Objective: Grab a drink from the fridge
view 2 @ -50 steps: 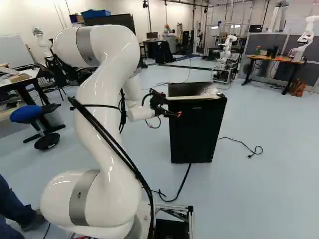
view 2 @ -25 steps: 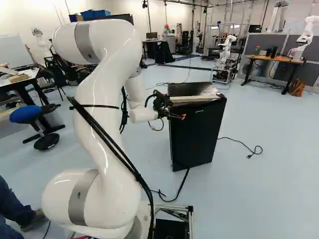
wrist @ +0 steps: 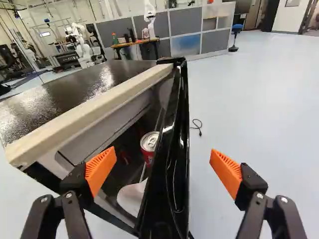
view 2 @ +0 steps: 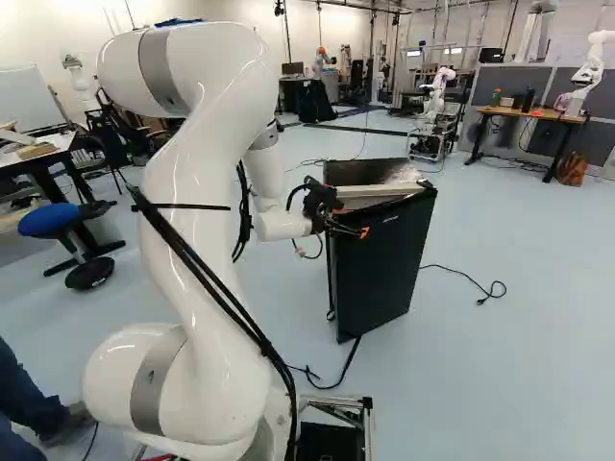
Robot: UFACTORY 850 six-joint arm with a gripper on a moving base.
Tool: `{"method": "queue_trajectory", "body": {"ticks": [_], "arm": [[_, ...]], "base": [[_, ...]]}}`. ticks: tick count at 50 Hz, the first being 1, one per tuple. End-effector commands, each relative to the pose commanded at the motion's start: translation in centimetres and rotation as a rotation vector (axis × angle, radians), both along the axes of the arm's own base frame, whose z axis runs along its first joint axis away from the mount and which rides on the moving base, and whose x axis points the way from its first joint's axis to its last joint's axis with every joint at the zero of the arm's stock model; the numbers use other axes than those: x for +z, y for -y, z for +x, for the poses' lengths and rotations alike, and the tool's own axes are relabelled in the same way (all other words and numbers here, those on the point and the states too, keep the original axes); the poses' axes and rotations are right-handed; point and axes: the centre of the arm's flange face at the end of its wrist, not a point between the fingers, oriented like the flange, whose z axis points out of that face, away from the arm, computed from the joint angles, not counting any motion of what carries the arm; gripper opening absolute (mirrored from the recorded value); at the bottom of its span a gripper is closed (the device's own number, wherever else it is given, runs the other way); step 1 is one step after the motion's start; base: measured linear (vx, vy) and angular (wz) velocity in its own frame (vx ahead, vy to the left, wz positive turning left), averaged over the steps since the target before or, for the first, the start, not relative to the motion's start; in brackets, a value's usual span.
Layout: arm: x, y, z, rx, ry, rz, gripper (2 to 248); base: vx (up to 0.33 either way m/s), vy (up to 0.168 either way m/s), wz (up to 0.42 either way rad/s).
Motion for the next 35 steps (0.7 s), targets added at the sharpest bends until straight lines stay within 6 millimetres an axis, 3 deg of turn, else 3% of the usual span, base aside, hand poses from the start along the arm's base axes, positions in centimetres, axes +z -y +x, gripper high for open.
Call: {"method": "queue_trajectory", "body": {"ticks": [35], "arm": [[0.2, 4.2, -5.2, -0.170, -0.040, 0.025, 247]], "base": [[0.000, 0.000, 0.000]]}}
